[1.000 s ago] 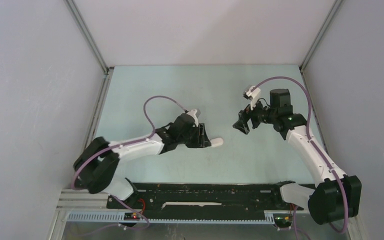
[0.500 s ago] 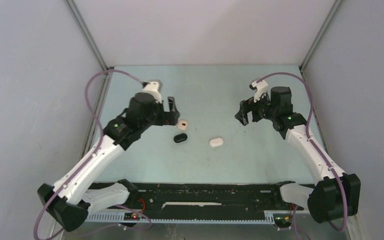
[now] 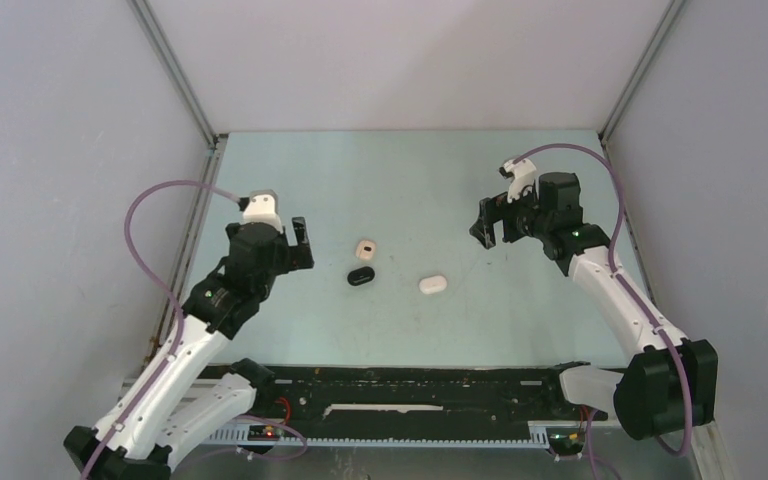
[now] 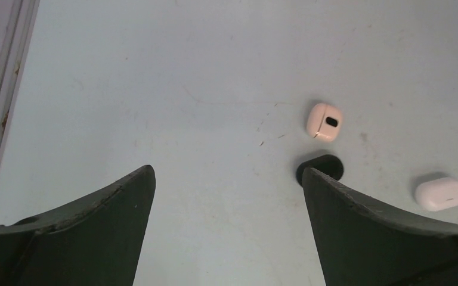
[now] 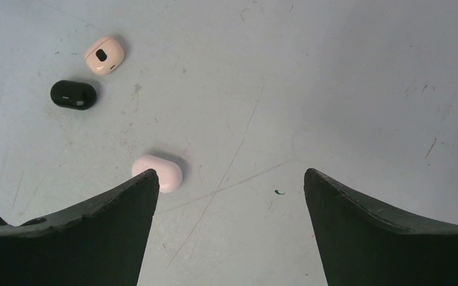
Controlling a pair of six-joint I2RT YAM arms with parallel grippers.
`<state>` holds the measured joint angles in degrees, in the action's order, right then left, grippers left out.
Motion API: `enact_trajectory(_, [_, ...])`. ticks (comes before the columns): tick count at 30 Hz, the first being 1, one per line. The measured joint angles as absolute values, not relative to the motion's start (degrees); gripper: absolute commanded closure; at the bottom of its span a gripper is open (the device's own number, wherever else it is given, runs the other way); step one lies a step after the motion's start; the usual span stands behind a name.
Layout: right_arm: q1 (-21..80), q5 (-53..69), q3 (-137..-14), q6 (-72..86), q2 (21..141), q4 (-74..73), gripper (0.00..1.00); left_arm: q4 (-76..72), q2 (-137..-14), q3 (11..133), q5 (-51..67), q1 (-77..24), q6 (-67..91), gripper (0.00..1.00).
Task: Insert the wireless bluetooth earbuds into the charging case
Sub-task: Reset both arms
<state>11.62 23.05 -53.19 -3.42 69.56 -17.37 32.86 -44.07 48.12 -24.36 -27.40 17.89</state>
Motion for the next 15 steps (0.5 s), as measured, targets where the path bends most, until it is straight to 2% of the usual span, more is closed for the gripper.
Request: enact_trajectory(15, [11.62, 23.09, -53.17, -3.88, 69.58, -17.37, 0.06, 27.53, -49.52, 40.51, -26.06, -27.33, 16.01, 0.00])
